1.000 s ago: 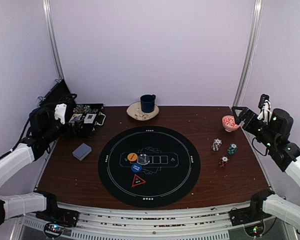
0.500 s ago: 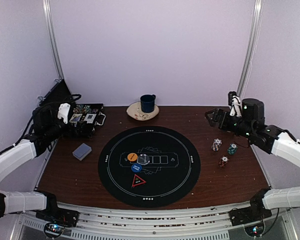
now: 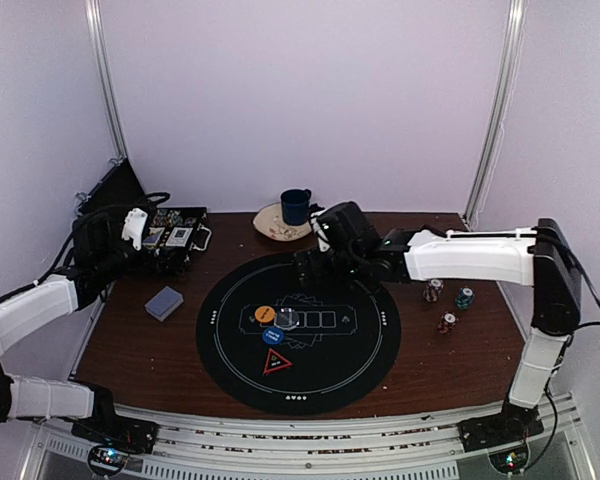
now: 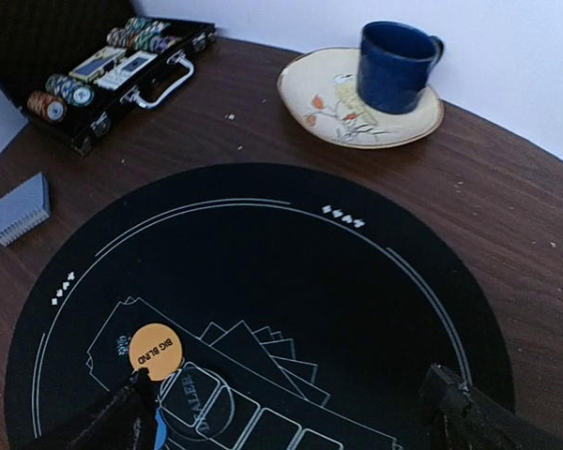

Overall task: Distribute texas hold em gaming equipment
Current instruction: Move the dealer button to the poker table mat.

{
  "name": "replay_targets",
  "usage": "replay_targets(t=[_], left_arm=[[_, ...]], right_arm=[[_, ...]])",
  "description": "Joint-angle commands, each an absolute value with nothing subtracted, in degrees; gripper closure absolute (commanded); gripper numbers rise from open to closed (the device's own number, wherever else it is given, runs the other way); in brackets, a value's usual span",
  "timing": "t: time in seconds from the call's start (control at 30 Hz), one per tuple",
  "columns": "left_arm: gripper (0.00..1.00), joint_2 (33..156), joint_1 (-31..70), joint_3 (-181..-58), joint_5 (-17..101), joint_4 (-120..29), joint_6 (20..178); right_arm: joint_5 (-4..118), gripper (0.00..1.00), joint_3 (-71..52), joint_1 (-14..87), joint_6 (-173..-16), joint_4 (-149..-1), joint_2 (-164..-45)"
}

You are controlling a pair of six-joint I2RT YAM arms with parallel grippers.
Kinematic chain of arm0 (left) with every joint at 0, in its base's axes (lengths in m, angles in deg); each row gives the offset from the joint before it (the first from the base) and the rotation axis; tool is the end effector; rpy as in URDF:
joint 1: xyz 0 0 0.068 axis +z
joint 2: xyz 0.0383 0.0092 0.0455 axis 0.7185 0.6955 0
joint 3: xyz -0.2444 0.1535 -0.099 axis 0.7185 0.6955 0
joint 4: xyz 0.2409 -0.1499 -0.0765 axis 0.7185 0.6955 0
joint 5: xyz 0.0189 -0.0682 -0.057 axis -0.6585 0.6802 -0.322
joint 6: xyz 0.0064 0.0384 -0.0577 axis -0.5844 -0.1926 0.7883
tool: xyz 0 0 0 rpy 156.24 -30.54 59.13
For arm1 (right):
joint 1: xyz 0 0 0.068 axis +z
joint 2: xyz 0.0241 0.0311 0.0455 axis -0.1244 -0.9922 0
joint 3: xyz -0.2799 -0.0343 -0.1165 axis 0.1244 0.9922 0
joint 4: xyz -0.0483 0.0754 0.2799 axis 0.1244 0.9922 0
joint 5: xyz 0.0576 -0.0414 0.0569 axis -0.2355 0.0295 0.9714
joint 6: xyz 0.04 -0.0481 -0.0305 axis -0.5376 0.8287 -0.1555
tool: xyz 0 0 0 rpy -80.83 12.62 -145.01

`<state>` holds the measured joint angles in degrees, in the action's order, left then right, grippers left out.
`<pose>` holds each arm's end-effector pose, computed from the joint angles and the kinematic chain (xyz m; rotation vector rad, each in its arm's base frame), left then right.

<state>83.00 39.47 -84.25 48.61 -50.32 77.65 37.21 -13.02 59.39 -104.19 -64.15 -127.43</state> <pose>0.2822 -0.0467 0.2659 0.4392 1.8559 -0.2130 0.3009 0.3694 0.2609 -0.5720 2.1536 0.4422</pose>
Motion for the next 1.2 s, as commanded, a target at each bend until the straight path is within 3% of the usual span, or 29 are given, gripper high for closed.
replay_targets(t=[0.0,0.43,0.97,1.17], left_arm=[[0.02,83.7,39.9,-83.0,50.9,-55.4,76.8],[0.02,84.9,39.9,-80.8,50.7,-59.3,76.8],[0.02,87.0,39.9,-81.3,49.5,-59.6,76.9],[0.02,87.4,39.9,-81.5,48.8,-59.5,76.9]], right_arm=[[32.6,0.00,-20.7,62.5,-100.1,-60.2,-134.1],[35.6,0.00,-26.6,63.7,-102.6,-62.3,-149.0],[41.6,0.03,-24.0,64.3,-104.1,-61.7,-148.2],[41.6,0.11,-24.2,64.5,-105.1,-60.3,-149.4]])
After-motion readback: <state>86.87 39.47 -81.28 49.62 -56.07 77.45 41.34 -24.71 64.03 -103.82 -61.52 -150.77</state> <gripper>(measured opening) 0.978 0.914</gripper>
